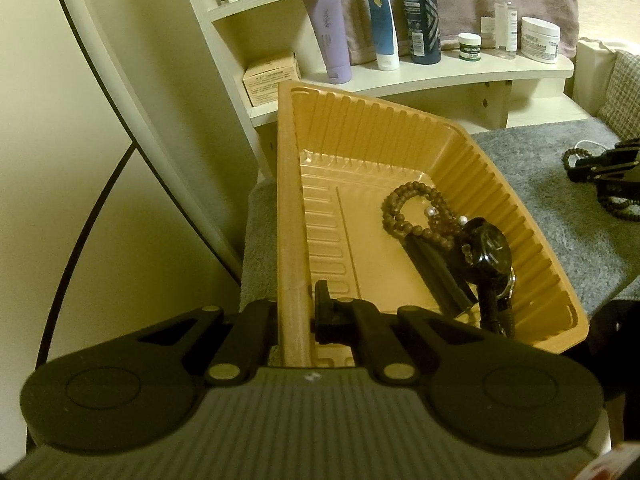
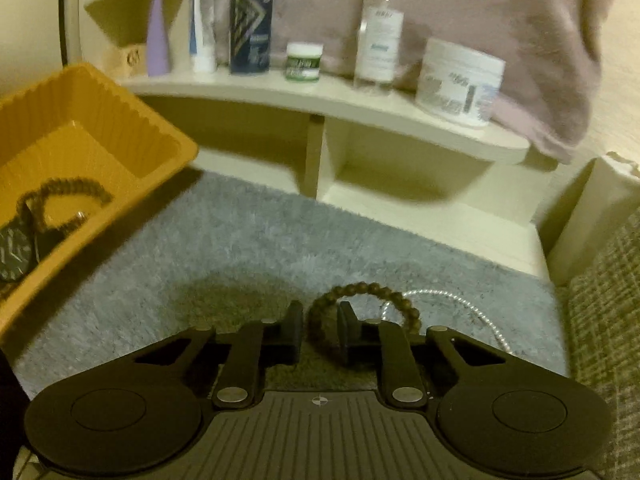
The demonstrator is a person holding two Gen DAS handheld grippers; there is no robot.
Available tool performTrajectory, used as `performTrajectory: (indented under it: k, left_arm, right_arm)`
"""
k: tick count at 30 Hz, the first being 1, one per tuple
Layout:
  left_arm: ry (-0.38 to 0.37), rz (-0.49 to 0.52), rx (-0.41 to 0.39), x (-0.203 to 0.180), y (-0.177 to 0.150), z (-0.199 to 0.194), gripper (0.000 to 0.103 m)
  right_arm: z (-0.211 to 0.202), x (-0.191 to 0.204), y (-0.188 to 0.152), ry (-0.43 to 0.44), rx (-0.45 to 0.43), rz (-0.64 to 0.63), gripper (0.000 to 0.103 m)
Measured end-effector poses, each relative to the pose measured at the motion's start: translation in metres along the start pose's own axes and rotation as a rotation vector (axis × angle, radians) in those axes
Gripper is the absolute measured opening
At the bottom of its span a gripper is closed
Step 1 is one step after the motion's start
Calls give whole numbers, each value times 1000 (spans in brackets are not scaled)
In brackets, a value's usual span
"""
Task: Organize jewelry
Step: 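Carry the bead strand into the orange tray and open the right gripper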
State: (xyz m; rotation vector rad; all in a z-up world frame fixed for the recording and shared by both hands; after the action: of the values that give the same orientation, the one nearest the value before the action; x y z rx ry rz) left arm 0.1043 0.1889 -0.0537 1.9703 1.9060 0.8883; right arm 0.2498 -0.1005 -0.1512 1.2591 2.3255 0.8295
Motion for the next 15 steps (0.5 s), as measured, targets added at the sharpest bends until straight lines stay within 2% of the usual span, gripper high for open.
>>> performTrajectory:
  k: [4, 8, 15]
  left_arm:
    - [0, 0, 2, 0, 0, 1, 3]
    - [0, -1, 0, 0, 0, 1, 3]
    - [0, -1, 0, 0, 0, 1, 3]
  right_arm:
    - [1, 1, 0, 0, -4, -1, 7]
    - [-9, 4, 2, -4, -23, -6, 7]
    - [-49, 12, 25, 35, -120, 6, 6]
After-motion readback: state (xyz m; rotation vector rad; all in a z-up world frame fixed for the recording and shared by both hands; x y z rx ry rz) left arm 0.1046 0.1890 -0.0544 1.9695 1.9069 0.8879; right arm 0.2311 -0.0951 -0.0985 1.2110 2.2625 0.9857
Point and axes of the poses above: each gripper's, at about its wrist camera, not at the fingertips, and z roughly the way its jaws point, x to its left, y to its top, the point moved 6 cm from there along z, roughly the way its jaws point, and after that the axes turned 6 degrees about x, right-handed, at the moved point
